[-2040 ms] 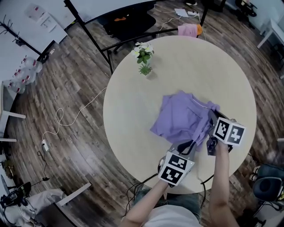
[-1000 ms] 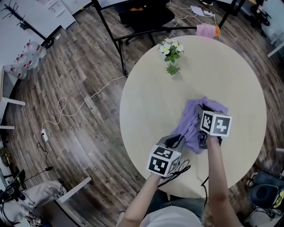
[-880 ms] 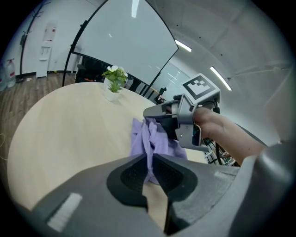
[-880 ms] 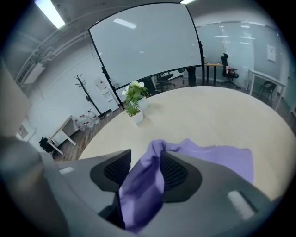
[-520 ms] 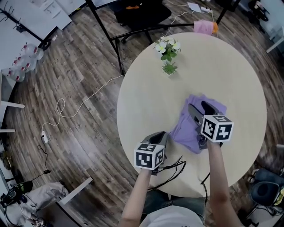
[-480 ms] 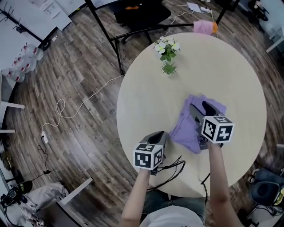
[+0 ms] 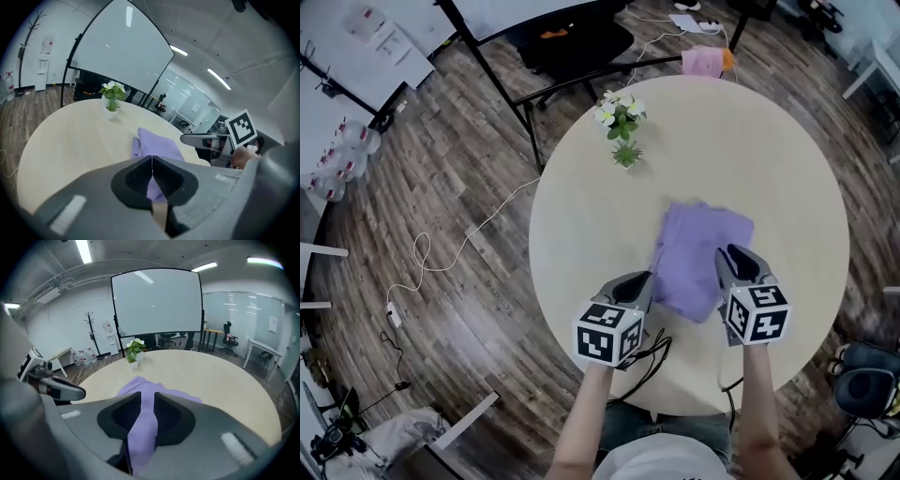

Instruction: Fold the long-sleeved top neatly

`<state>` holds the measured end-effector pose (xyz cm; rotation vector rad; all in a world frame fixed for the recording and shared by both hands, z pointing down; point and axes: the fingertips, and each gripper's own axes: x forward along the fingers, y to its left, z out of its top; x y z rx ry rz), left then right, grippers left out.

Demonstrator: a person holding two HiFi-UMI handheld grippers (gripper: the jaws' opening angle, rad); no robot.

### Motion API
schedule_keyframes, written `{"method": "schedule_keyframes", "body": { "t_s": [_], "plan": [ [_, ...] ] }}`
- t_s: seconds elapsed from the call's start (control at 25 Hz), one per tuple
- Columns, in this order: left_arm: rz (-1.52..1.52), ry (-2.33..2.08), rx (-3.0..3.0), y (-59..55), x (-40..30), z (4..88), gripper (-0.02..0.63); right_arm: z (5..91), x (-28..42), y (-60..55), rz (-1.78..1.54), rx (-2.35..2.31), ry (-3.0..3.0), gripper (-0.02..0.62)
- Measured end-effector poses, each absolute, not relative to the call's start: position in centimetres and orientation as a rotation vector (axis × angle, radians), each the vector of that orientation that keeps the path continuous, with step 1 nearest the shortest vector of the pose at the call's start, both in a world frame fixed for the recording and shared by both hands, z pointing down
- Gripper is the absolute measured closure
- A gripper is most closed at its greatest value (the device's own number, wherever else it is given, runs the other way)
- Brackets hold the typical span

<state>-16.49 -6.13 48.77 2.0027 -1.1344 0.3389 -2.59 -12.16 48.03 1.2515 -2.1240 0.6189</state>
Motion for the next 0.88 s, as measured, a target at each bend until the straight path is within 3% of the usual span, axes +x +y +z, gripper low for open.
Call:
{"method": "schedule_keyframes", "body": {
  "t_s": [0.28,0.88],
  "plan": [
    [0.468,-1.01,2.045,-6.3,-12.3,51.2,0.601,50.7,-2.9,-5.8,0.653,1.126,-2.072,0.565],
    [0.655,-0.963,1.997,-7.2,-12.0,57.1,0.603,58.7,-0.9,1.3,0.926,1.055,-1.946,0.566]
  ]
}}
